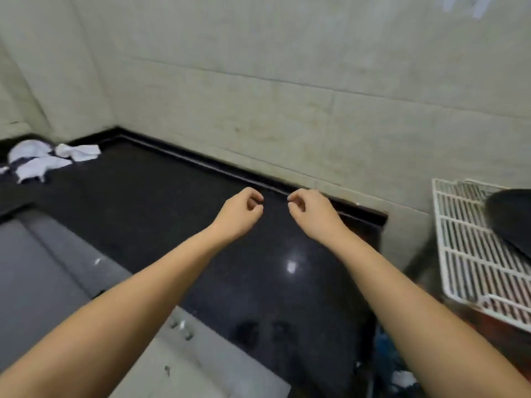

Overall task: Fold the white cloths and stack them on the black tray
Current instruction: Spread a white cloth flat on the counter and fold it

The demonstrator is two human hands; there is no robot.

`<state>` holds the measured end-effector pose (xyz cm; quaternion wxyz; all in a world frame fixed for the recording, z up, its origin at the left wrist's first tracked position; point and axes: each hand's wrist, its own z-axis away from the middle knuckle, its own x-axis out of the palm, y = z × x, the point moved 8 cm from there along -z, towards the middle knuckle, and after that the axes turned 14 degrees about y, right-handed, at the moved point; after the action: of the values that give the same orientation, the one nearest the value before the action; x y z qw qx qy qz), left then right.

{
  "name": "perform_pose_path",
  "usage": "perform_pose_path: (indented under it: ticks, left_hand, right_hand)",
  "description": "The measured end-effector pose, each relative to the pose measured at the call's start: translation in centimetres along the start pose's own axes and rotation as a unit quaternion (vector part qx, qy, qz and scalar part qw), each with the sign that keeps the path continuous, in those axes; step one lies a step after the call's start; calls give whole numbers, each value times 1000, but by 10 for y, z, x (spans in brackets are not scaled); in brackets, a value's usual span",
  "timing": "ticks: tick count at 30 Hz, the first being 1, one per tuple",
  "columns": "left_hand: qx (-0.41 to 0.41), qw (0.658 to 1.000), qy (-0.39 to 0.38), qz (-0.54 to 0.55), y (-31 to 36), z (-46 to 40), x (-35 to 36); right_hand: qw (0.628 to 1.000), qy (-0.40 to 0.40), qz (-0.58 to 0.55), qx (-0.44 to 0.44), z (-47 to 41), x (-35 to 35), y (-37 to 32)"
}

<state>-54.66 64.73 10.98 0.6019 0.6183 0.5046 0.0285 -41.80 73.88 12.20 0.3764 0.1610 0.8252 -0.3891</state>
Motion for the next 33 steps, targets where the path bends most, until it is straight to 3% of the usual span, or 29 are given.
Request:
perform_pose_path:
  ticks: [5,10,21,33]
  left_hand:
    - [-89,989,30,-110,-148,17,-116]
    - [-185,970,54,-149,-264,20,-188]
    - [-232,956,51,-171,-424,-120,-273]
    - [-294,933,77,-194,-587,-252,-397]
  right_hand:
    - [989,-129,37,-65,33,157,-105]
    - [967,-219,67,-110,46,266,-166]
    - [951,-261,75,-151,-78,450,-263]
    - [916,-347,52,-196,-182,639,-416]
